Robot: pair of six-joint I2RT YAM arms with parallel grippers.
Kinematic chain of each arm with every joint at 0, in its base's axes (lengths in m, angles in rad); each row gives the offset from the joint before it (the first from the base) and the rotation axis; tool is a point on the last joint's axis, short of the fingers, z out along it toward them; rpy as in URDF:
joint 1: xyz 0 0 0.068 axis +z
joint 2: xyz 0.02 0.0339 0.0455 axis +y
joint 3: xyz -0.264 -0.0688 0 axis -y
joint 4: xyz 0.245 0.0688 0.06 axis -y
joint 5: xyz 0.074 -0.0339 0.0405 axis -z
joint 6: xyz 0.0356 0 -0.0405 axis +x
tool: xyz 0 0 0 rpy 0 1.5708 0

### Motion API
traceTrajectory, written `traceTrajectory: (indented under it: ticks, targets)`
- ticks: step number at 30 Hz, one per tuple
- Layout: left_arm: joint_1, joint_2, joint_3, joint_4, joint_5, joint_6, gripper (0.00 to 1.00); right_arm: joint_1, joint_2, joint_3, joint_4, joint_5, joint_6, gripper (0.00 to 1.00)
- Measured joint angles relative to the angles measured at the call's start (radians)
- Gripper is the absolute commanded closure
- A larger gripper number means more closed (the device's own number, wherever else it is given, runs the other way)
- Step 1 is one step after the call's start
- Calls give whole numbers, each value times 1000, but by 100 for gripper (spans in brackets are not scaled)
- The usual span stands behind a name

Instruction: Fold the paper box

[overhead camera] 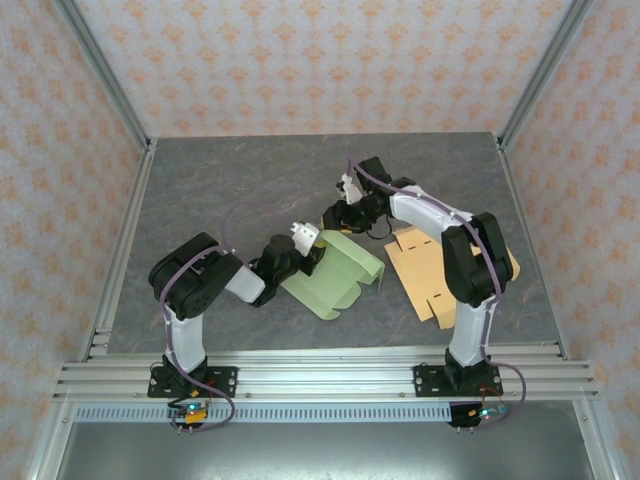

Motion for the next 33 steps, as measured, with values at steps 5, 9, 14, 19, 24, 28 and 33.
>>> traceTrajectory:
  ticks: [5,9,14,19,24,28,33]
  targets:
    - [-1,-43,-38,4,7,0,56,3,-52,-31,24,71,-26,51]
    - [-1,-129,-109,19,5,-14,52,11,-93,-38,28,140,-56,45]
    - [-1,-273,-206,19,-16,-38,51,43,-122,-23,17,228,-105,37]
    - [4,-458,-246,-71,-76,-80,51,82,-80,70,-45,288,-151,24]
    - [83,-632,-232,-262,-200,-167,49,135,1,186,-118,360,-185,18]
    - [174,-725,-210,-431,-267,-246,48,171,79,276,-193,412,-211,18]
    - [259,-751,-169,-589,-282,-322,47,197,167,360,-287,442,-245,24]
